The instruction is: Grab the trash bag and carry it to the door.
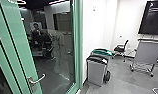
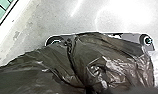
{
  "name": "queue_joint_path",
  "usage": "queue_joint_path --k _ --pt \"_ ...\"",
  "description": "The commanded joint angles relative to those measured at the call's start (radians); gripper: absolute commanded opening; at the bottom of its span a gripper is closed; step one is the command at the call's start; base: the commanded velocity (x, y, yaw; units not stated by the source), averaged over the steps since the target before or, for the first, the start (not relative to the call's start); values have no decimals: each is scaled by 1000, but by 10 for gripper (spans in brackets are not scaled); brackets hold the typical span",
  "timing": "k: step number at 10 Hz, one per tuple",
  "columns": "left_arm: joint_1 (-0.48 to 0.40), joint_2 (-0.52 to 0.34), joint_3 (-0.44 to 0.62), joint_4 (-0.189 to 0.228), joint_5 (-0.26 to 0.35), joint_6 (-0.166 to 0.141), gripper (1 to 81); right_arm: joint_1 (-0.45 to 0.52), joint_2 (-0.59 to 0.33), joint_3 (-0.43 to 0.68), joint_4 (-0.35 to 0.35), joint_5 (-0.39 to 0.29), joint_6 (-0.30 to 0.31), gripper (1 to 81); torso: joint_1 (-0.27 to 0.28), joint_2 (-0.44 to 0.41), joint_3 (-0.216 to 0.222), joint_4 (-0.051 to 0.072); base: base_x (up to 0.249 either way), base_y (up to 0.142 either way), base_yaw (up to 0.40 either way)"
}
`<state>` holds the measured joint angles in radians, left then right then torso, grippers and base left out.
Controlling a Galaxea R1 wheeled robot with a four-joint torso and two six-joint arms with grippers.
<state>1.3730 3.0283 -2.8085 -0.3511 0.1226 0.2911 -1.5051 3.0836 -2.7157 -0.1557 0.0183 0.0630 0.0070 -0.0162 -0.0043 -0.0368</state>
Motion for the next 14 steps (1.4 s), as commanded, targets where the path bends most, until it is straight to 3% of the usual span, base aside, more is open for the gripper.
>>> queue_joint_path --k 1,14 --pt "-71 -2 -3 3 60 7 10 48 13 5 -11 -47 -5 811 0 0 0 0 139 0 0" --pt "-71 -2 -3 6 60 6 10 47 14 5 -11 -46 -5 811 0 0 0 0 90 0 0"
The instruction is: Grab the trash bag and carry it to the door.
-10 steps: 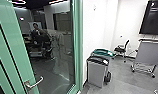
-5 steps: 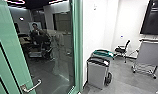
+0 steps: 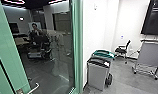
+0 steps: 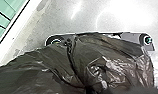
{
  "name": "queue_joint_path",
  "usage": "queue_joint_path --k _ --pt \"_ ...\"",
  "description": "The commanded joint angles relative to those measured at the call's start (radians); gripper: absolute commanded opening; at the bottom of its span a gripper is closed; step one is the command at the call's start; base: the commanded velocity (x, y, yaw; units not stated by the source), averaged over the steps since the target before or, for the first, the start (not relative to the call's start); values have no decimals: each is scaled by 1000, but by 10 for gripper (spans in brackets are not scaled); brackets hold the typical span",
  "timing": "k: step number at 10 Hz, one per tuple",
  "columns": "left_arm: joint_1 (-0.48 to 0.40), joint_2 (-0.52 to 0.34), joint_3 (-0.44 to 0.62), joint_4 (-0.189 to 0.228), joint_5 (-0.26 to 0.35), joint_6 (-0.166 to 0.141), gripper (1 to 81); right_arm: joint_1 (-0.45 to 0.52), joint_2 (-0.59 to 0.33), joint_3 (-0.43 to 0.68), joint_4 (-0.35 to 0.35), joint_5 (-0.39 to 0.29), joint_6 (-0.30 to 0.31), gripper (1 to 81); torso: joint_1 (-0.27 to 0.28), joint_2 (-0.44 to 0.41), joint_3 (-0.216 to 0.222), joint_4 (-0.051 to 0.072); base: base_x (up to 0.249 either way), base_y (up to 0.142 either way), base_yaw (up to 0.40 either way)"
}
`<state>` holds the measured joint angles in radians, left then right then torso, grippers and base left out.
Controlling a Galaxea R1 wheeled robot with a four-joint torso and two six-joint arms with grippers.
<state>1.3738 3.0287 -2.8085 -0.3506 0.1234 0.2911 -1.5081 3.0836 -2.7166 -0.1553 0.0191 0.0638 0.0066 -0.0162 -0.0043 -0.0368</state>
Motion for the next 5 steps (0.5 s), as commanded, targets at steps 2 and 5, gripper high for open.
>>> queue_joint_path --k 2,5 --pt "-71 -2 -3 5 59 7 10 50 14 6 -12 -47 -7 811 0 0 0 0 81 0 0" --pt "-71 -2 -3 5 61 5 10 50 14 6 -12 -47 -6 811 0 0 0 0 47 0 0"
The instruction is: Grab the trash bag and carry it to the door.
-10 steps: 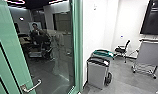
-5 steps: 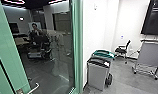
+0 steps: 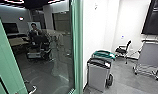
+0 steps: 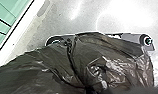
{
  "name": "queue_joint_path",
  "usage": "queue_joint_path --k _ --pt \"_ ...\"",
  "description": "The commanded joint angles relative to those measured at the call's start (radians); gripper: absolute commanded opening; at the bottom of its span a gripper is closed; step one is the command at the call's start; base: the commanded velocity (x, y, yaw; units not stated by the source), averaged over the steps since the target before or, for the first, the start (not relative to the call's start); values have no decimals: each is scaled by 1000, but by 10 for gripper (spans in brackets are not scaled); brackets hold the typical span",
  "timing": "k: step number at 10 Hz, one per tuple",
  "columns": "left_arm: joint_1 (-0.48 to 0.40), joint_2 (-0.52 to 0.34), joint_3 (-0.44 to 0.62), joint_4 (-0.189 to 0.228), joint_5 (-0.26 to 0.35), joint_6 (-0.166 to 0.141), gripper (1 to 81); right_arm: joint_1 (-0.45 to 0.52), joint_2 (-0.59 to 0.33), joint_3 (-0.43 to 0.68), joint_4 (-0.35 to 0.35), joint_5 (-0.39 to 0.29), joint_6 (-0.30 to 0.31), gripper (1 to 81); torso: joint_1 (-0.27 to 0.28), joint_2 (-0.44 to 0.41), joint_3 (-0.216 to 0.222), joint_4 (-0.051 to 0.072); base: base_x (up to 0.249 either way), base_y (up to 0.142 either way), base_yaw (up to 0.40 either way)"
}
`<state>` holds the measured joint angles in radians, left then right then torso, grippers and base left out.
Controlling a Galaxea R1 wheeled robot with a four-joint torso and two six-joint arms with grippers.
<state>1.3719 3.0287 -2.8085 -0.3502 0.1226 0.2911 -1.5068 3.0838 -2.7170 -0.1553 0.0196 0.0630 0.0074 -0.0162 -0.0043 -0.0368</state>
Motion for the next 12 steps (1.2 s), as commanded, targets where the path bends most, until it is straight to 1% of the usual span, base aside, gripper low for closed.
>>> queue_joint_path --k 1,10,12 --pt "-69 -2 -3 5 62 5 10 49 14 7 -12 -47 -6 811 0 0 0 0 0 0 0" --pt "-72 -3 -3 7 63 7 10 50 14 7 -10 -47 -5 811 -1 0 0 0 0 0 0" --pt "-72 -5 -3 7 63 7 10 49 14 7 -12 -47 -5 811 -1 0 0 0 0 0 -146"
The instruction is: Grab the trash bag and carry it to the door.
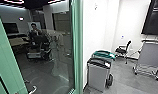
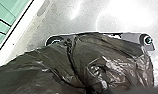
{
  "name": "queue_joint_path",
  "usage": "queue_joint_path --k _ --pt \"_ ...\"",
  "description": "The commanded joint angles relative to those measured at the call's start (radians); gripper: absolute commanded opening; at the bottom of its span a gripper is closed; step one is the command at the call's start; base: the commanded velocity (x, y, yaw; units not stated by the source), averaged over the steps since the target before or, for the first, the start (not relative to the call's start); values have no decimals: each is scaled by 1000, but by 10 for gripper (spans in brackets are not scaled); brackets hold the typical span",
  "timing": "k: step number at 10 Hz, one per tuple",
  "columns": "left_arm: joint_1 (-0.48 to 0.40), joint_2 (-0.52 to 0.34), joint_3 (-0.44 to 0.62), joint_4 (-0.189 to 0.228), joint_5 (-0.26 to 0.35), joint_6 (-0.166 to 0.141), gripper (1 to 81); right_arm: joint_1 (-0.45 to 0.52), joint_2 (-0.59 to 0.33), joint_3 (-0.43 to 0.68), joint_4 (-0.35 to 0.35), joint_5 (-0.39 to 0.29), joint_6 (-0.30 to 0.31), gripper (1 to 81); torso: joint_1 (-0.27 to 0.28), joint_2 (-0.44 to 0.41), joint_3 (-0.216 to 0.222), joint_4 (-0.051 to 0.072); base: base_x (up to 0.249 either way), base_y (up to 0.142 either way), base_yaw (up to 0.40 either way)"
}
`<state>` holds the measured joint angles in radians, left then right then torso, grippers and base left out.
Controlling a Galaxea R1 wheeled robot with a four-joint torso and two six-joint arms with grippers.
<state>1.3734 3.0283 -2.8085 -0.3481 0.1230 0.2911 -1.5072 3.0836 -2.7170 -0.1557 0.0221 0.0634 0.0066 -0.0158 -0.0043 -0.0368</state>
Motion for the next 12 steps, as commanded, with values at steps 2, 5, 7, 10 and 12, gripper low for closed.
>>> queue_joint_path --k 2,5,7,10,12 --pt "-73 -5 -3 4 64 7 10 49 13 7 -11 -50 -5 811 0 0 0 0 0 0 -313" --pt "-73 -6 -3 4 63 7 10 49 13 7 -10 -50 -5 811 0 0 0 0 0 0 -342" --pt "-73 -8 -3 4 63 7 10 49 13 7 -10 -50 -5 811 0 0 0 0 0 0 -346" --pt "-73 -6 -3 1 63 3 10 49 13 7 -10 -50 -5 811 0 0 0 0 0 0 -255" --pt "-75 -8 -3 1 63 3 10 49 14 7 -11 -50 -7 811 0 0 0 0 0 0 311"
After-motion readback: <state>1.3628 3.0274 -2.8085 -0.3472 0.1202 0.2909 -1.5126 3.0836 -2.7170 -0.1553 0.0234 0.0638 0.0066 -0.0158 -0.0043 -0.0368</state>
